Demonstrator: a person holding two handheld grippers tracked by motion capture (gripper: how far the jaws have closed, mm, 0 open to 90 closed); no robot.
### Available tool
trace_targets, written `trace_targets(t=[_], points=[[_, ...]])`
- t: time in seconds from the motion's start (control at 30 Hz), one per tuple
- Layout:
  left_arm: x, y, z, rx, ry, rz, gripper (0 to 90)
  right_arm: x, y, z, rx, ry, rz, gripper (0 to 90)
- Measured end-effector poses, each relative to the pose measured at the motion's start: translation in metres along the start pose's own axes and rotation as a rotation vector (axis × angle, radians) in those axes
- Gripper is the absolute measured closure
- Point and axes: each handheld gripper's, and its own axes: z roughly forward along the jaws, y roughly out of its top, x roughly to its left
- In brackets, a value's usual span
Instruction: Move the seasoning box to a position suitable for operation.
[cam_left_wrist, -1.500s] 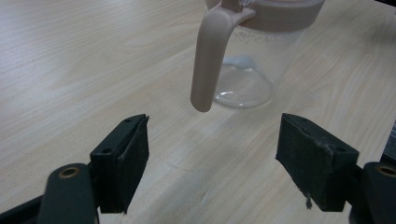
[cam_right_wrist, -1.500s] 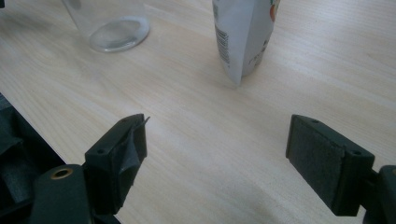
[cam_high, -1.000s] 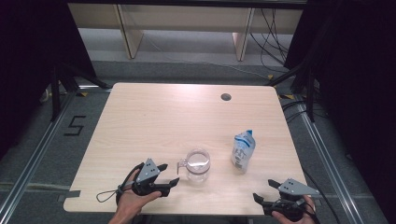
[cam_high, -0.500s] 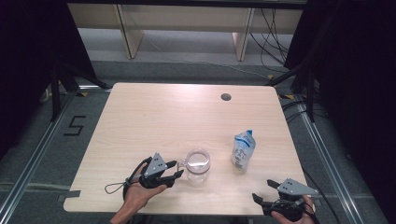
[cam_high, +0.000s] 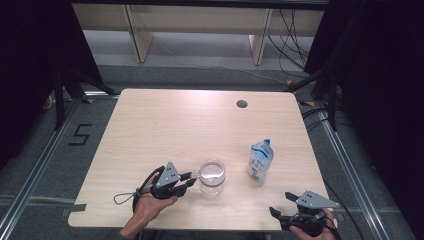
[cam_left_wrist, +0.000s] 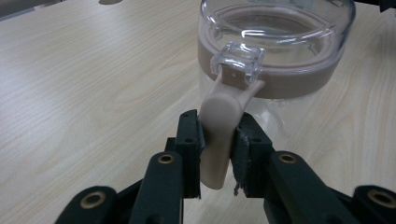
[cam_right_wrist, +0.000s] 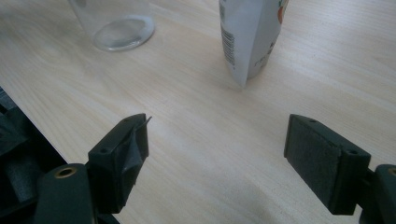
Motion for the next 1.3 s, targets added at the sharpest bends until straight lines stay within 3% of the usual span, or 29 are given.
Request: trace_targets(t=[0.23,0.33,0.37,0.47,0.5,0.53,0.57,0.6,0.73,0.77,0.83,0.9,0.93,1.0,1.07,1.3], points=[[-0.004,-0.001,-0.001,-0.006,-0.032,0.017,73.7,0.0,0.0,0.0,-0.001,-0.004,-0.001,22.9],[-0.005,-0.001,-0.002,0.004,-0.046,0.051,73.8,0.0,0.0,0.001,-0.01,-0.002,0.0,23.0],[-0.007,-0.001,-0.002,-0.003,-0.051,0.035,73.8,0.0,0.001,0.0,-0.001,-0.003,-0.002,23.0],[-0.009,-0.001,-0.002,0.002,-0.065,0.05,73.8,0.0,0.0,0.001,-0.011,-0.002,0.0,23.0],[-0.011,-0.001,-0.002,0.0,-0.069,0.028,73.8,0.0,0.0,0.001,-0.011,-0.002,-0.001,23.0],[-0.011,-0.001,-0.002,-0.001,-0.068,0.051,73.8,0.0,0.0,0.001,-0.011,-0.002,-0.001,23.0],[-0.012,-0.001,-0.002,-0.004,-0.073,0.037,73.8,0.0,0.0,0.001,-0.01,-0.003,-0.004,23.0],[-0.011,-0.001,-0.003,0.008,-0.068,0.06,73.8,0.0,0.001,0.0,-0.004,-0.001,-0.005,23.1],[-0.013,0.0,-0.003,0.003,-0.072,0.063,73.8,0.0,0.0,0.001,-0.01,-0.002,-0.006,23.1],[-0.014,-0.001,-0.002,0.004,-0.071,0.04,73.8,0.0,0.0,0.001,-0.009,-0.001,-0.003,23.1],[-0.013,0.0,-0.002,0.002,-0.073,0.057,73.8,-0.001,0.001,0.001,-0.005,0.0,-0.02,23.1],[-0.013,0.0,-0.001,0.003,-0.079,0.06,73.8,0.0,0.001,0.001,-0.001,0.001,-0.004,23.2],[-0.014,0.0,-0.001,0.001,-0.077,0.059,73.8,-0.001,0.001,0.001,-0.006,-0.002,-0.029,23.1],[-0.015,-0.001,0.0,-0.006,-0.084,0.041,73.8,-0.002,0.001,0.002,-0.009,0.008,-0.034,23.2],[-0.014,0.0,0.0,-0.008,-0.085,0.06,73.8,-0.001,0.001,0.002,-0.009,0.01,-0.034,23.2],[-0.015,0.0,0.0,-0.003,-0.075,0.041,73.7,-0.002,0.001,0.002,-0.014,0.004,-0.048,23.3]])
